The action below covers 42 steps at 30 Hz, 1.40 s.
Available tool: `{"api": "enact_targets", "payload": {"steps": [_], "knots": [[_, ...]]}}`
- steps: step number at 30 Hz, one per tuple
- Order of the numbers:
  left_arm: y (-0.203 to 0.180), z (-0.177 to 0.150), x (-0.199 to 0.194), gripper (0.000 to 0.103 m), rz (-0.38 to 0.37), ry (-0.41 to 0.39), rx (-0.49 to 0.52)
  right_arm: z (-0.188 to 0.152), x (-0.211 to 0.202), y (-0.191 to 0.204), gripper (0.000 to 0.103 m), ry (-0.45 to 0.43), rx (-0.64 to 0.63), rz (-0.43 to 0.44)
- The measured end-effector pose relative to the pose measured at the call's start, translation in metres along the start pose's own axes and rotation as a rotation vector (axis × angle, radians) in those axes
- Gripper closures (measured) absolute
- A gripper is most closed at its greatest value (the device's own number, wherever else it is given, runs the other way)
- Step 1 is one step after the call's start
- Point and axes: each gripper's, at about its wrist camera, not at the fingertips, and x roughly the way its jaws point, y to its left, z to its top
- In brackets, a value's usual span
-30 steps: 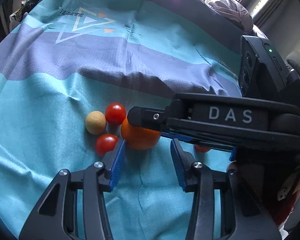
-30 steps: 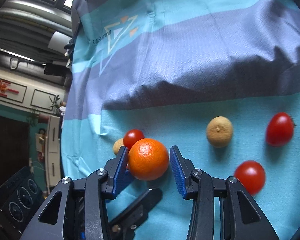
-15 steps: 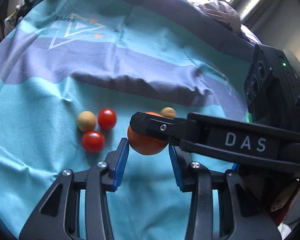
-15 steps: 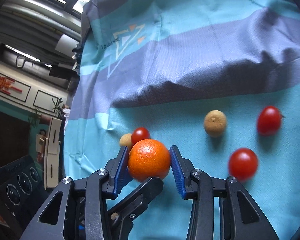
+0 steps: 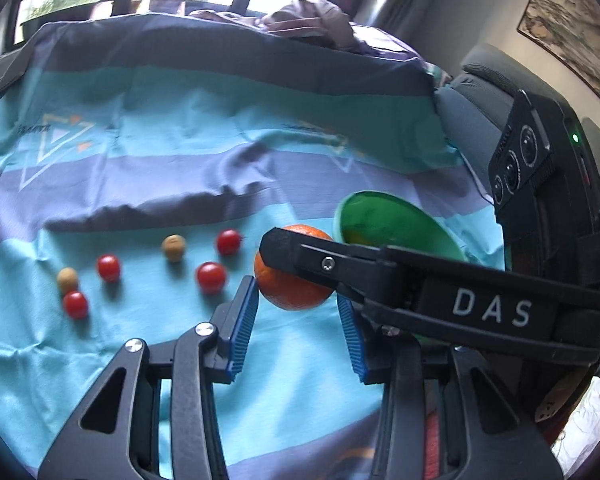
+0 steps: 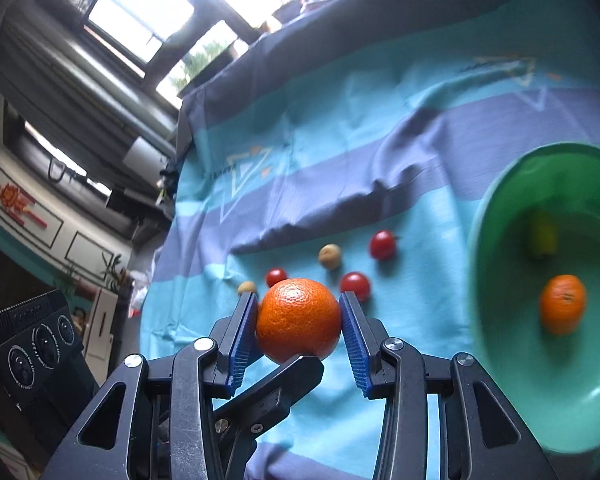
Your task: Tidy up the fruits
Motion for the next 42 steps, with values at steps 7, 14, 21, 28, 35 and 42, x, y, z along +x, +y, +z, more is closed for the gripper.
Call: {"api": "enact_targets", "payload": {"steps": [7, 14, 21, 28, 35, 42], "knots": [[-0.052, 0.009, 0.025, 0.062, -0.047, 0.006, 0.083, 0.008, -0.041, -0.042, 0.058, -0.081, 0.071, -0.024], [-0.088, 0.015, 0.056, 0.062, -0.126, 0.038, 0.135, 0.009, -0.071, -0.073, 0.058, -0.155, 0.111, -0.107], [-0.102, 0.015, 0.090, 0.062, -0.162, 0.116, 0.136, 0.008, -0.076, -0.109, 0.058, -0.132, 0.173, -0.163], [-0.101, 0.008, 0.107, 0.062, -0.182, 0.170, 0.117, 0.006, -0.069, -0.126, 0.058, -0.079, 0.210, -0.201], [-0.096, 0.008, 0.113, 0.061, -0.175, 0.204, 0.086, 0.004, -0.061, -0.124, 0.058, -0.042, 0.206, -0.249], [-0.085, 0.002, 0.090, 0.053, -0.198, 0.193, 0.076, 0.005, -0.058, -0.108, 0.058, -0.063, 0.127, -0.344]]}}
